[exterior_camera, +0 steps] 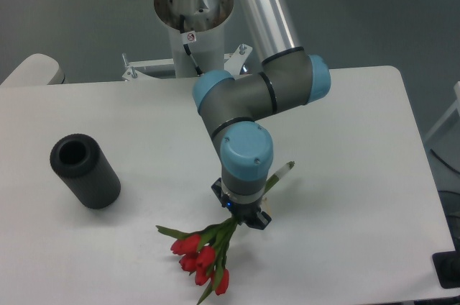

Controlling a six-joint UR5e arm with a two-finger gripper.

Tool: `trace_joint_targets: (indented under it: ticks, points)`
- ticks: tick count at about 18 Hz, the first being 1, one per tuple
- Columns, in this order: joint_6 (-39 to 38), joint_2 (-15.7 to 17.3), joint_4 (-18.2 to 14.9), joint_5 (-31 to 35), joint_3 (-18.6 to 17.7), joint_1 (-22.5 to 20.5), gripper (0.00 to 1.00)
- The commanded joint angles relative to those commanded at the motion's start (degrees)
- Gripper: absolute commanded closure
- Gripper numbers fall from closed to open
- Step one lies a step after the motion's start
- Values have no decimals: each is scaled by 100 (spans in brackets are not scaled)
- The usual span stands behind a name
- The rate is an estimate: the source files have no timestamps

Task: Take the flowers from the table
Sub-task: 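Lift the red tulip bouquet up and away from the vase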

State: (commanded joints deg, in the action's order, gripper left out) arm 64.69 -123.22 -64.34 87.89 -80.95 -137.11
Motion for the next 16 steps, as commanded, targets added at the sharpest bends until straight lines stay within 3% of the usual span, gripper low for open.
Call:
trace_joint_targets:
  ticks: [16]
  points:
    - [9,-18,-44,61,9,61,100]
